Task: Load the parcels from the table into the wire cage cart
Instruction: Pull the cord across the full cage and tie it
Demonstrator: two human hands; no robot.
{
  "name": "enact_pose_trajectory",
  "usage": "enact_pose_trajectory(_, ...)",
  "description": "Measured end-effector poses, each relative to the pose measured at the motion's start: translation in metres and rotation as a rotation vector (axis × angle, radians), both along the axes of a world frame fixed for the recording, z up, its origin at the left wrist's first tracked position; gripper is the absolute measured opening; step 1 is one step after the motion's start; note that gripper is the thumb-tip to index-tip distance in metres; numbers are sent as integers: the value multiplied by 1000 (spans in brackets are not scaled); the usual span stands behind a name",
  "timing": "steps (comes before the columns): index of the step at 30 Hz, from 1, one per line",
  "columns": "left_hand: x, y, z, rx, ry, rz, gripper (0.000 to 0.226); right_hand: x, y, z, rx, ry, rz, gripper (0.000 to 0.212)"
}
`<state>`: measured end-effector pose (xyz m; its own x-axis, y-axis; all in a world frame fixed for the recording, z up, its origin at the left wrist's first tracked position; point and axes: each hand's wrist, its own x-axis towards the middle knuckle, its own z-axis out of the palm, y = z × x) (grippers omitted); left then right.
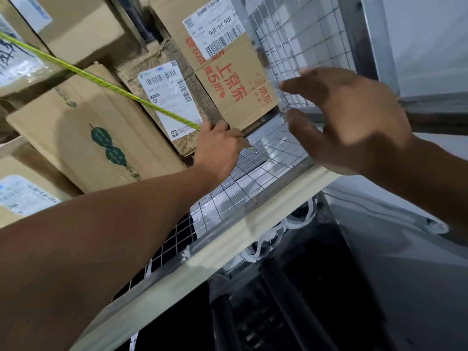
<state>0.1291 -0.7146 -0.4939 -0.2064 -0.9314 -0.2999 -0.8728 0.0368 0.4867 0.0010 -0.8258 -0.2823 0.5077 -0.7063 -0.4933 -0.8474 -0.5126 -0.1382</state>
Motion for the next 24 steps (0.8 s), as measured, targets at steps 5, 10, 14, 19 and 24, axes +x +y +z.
enact_pose_trajectory(5, 7, -5, -4, -26, -23, -130, 35, 2, 0, 0, 3, 29, 10, 60)
enact_pose_trajectory(10, 32, 7, -22, -233, -104, -277, 24, 3, 0, 5, 25, 41, 20, 64)
enact_pose_trajectory(14, 25, 14, -27, -295, -122, -258, 29, 2, 1, 3, 31, -8, 31, 66)
enact_pose_trajectory(19, 40, 31, 6, -170, -1, -263, 56, 8, 8, 9, 19, -27, -35, 68)
enact_pose_trajectory(24, 96, 43, 76, 7, -134, -291, 58, 23, 18, 26, 2, 128, -134, 79)
